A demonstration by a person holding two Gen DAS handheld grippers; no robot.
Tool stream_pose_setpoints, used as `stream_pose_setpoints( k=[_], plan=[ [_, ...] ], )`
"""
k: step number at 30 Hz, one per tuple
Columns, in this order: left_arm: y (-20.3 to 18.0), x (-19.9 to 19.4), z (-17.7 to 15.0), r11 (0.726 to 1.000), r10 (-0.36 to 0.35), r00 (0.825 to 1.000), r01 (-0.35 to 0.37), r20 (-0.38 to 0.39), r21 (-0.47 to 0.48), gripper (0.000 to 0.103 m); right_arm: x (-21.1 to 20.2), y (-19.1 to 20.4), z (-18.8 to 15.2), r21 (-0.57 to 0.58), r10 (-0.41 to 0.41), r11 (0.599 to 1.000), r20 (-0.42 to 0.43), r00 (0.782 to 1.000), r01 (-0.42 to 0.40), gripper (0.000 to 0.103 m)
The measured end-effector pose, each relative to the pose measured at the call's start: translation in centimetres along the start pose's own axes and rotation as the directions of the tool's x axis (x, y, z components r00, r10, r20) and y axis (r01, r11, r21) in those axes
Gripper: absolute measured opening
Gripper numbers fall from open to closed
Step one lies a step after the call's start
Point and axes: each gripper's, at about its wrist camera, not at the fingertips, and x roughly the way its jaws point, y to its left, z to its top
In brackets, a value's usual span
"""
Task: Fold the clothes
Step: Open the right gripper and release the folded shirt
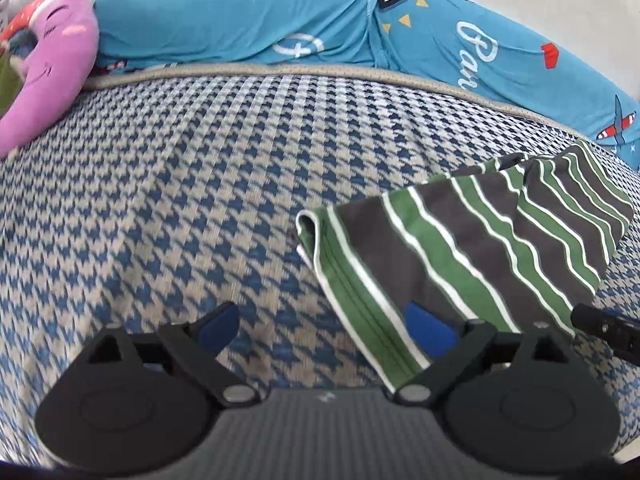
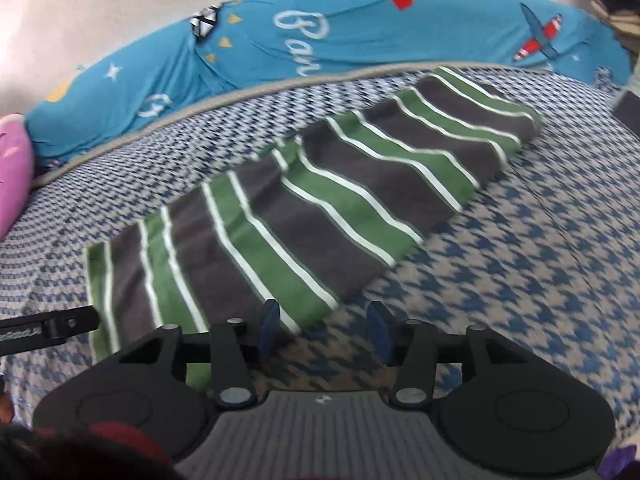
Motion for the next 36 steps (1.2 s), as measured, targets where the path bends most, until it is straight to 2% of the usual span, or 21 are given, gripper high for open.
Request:
stream_pose_setpoints(
  k=[3, 5, 10, 14, 22, 28, 36],
  plan=[
    [0.1, 0.1, -0.9, 1.0, 0.002, 1.0, -0.003, -0.021, -0.007, 0.098, 0.1, 0.0, -0.5, -0.014, 0.013, 1.0, -0.02, 1.0, -0.014, 0.055],
    [0.1, 0.3, -1.4, 1.0, 0.012, 0.999, -0.012, -0.03, -0.003, 0.102, 0.0, 0.3, -0.9, -0.051, 0.014, 0.999, -0.006, 1.0, -0.015, 0.056],
    [0.0, 0.3, -2.1, 0.999, 0.039, 0.999, -0.039, -0.021, 0.026, 0.103, -0.1, 0.8, -1.7, -0.102, 0.012, 0.995, 0.009, 1.0, -0.011, 0.062],
    [-0.1, 0.1, -2.5, 0.998, 0.054, 0.998, -0.053, -0.015, 0.047, 0.103, -0.6, 0.4, -2.1, -0.08, 0.03, 0.996, 0.0, 1.0, -0.03, 0.067],
    [-0.3, -0.5, -3.8, 0.995, 0.062, 0.998, -0.062, -0.004, 0.082, 0.103, -2.1, 0.2, -3.5, -0.083, 0.025, 0.996, 0.0, 1.0, -0.025, 0.068],
    [-0.5, -1.2, -4.6, 0.993, 0.075, 0.997, -0.074, 0.0, 0.09, 0.103, -2.5, 1.0, -4.3, -0.156, 0.006, 0.988, -0.008, 1.0, -0.007, 0.072],
    [-0.9, -2.3, -5.8, 0.992, 0.087, 0.996, -0.088, 0.008, 0.094, 0.103, -3.4, 1.1, -5.2, -0.145, -0.002, 0.989, 0.009, 1.0, 0.004, 0.073]
  ],
)
